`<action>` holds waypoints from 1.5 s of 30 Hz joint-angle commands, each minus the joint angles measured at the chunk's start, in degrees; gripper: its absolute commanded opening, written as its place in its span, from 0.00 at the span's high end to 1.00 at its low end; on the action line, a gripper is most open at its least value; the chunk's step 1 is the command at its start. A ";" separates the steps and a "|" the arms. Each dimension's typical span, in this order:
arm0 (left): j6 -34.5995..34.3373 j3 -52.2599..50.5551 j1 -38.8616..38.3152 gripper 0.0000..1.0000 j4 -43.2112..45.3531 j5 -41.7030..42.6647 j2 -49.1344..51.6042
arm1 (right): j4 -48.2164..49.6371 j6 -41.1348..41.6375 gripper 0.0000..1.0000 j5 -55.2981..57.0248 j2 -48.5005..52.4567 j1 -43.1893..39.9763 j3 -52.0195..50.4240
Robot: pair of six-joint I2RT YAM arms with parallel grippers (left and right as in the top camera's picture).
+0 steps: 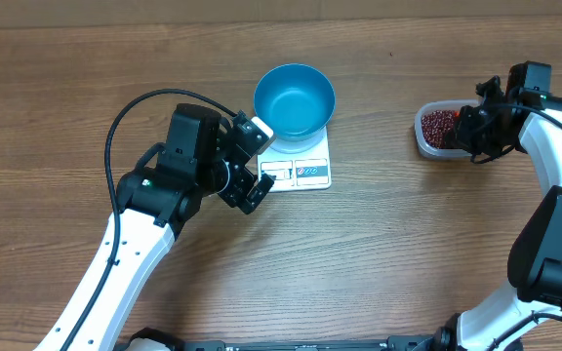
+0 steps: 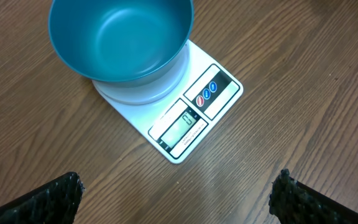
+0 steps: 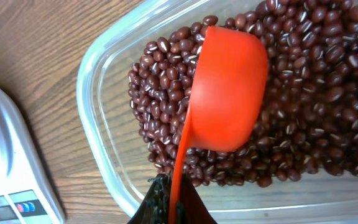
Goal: Scoop item into bowl and weigh 150g on scale
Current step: 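Scoop red beans from the tub with the right gripper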
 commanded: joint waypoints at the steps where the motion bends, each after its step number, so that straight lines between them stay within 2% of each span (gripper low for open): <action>1: -0.55 -0.22 -0.39 0.00 0.22 0.28 0.26 | 0.70 3.19 0.96 -4.83 -0.02 0.15 -0.63; 14: -0.55 -0.22 -0.39 0.00 0.22 0.28 0.26 | 6.19 10.86 0.96 -7.15 0.00 -0.02 -6.36; 21: -0.55 -0.22 -0.39 0.00 0.22 0.28 0.26 | 6.69 10.88 0.96 -13.20 -0.02 -1.97 -6.47; 31: -0.55 -0.22 -0.39 0.00 0.22 0.28 0.26 | 5.77 7.50 0.96 -24.87 -0.02 -8.09 -6.47; 45: -0.55 -0.22 -0.39 0.00 0.20 0.28 0.26 | 1.20 2.60 0.96 -29.83 -0.02 -13.18 -6.49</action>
